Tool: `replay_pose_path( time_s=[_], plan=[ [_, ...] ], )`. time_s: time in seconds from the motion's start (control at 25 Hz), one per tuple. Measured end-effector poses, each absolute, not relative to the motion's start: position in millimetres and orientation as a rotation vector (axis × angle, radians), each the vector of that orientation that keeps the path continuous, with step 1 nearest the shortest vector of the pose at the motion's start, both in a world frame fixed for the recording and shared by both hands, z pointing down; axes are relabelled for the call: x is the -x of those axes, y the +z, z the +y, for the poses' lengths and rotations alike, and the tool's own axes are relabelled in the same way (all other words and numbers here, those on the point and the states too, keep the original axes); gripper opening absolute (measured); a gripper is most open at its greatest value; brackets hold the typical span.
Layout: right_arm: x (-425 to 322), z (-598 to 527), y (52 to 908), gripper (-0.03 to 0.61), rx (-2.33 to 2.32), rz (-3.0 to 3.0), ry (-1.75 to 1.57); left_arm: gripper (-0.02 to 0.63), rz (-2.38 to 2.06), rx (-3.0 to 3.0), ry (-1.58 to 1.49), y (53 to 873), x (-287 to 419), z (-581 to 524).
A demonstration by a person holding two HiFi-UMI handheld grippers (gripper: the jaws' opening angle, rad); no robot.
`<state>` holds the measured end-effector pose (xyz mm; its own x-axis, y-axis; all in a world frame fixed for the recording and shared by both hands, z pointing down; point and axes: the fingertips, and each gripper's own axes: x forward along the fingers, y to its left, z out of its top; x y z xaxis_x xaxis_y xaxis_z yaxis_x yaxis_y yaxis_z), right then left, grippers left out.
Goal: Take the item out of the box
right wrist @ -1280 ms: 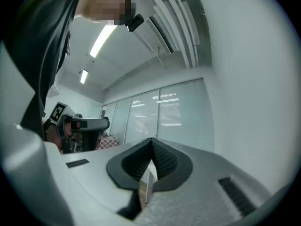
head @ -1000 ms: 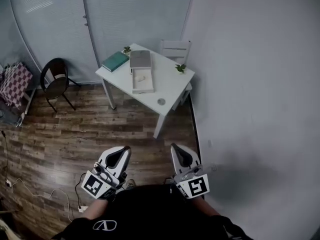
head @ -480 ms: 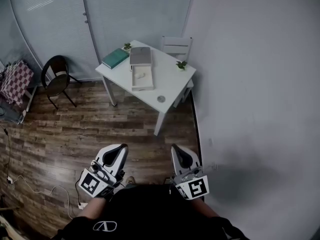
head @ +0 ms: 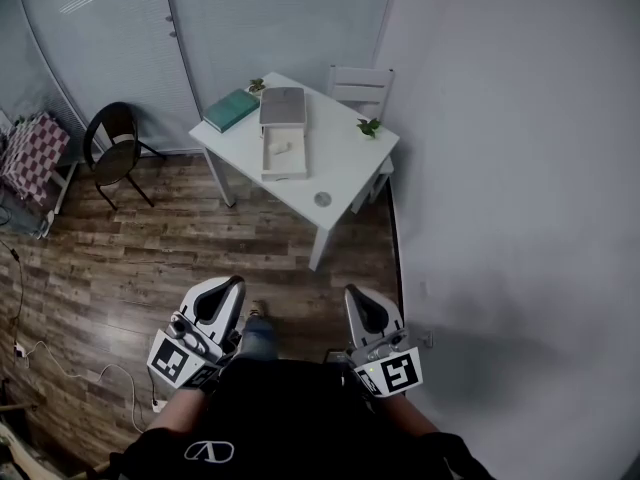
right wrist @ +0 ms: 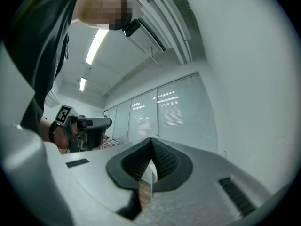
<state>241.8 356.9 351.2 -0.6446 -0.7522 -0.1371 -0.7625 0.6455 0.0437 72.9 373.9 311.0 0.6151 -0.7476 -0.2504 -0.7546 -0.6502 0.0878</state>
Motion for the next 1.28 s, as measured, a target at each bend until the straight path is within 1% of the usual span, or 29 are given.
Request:
replay_pose_path(
  time_s=[0.28, 0.44, 0.6, 0.96, 1.28],
  plan=[
    [-220.3, 269.4, 359.3, 0.006, 1.265, 2.739, 0.187, 0.005, 1.266, 2.815, 0.442, 328.4, -56.3, 279.4],
    [-189.7, 204.1, 348.7, 0.006, 1.273, 2.707, 0.276, 0.005, 1.223, 2.82, 0.48, 323.7, -28.4, 205.6],
    [-152.4, 123.7, 347.0, 0.006, 1.341, 2.759, 0.195, 0.005, 1.177, 2.845, 0.487, 313.2, 2.2, 123.1],
    [-83.3, -31.5, 339.7, 0.006, 1.43, 2.773, 0.229, 0.005, 1.083, 2.932, 0.496, 317.3, 58.7, -34.7],
    [-42.6, -113.8, 346.6, 0.006, 1.451, 2.832, 0.286, 0.005, 1.033, 2.952, 0.496, 325.9, 79.4, -118.7]
  ],
)
